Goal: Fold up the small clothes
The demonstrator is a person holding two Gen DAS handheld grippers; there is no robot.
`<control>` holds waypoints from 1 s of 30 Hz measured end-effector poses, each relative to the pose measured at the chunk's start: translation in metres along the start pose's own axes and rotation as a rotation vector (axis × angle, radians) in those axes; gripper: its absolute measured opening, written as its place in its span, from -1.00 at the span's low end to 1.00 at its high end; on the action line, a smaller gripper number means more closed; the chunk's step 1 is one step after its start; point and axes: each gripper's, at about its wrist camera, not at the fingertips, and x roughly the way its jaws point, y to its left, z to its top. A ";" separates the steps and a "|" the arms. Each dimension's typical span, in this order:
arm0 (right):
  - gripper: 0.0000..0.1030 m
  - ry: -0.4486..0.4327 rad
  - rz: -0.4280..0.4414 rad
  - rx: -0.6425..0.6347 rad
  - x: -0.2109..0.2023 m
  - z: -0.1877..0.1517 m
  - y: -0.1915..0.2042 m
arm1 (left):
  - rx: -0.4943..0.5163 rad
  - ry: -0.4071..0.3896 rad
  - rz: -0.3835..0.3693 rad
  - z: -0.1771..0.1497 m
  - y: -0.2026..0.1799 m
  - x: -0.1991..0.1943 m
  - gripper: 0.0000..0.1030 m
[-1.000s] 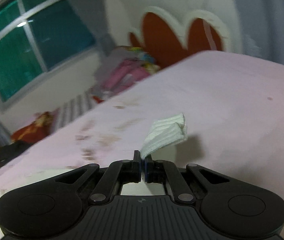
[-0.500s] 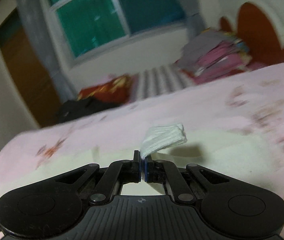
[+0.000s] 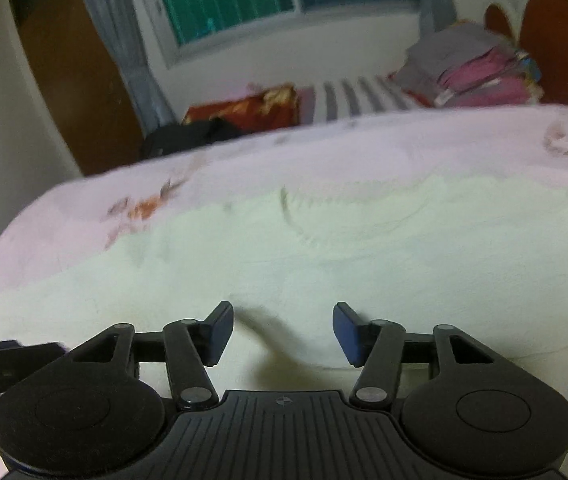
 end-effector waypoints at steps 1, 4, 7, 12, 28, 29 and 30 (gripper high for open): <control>0.07 -0.015 -0.027 -0.011 -0.011 0.001 -0.005 | -0.007 0.014 -0.030 0.001 -0.004 0.007 0.95; 0.07 -0.043 -0.139 -0.042 -0.036 -0.002 -0.025 | -0.029 0.051 -0.092 0.001 -0.019 0.029 0.95; 0.07 -0.056 -0.226 -0.061 -0.056 -0.010 -0.050 | -0.019 0.066 -0.130 -0.001 -0.035 0.051 0.84; 0.07 -0.059 -0.296 -0.045 -0.069 -0.022 -0.091 | -0.045 0.133 -0.122 -0.006 -0.046 0.086 -0.33; 0.07 -0.011 -0.369 0.047 -0.065 -0.037 -0.165 | -0.105 -0.081 -0.111 0.033 -0.069 0.070 -0.91; 0.07 -0.013 -0.366 0.051 -0.065 -0.038 -0.166 | -0.095 -0.107 -0.119 0.041 -0.070 0.061 -0.91; 0.07 -0.014 -0.368 0.053 -0.063 -0.037 -0.166 | -0.089 -0.128 -0.123 0.047 -0.070 0.054 -0.91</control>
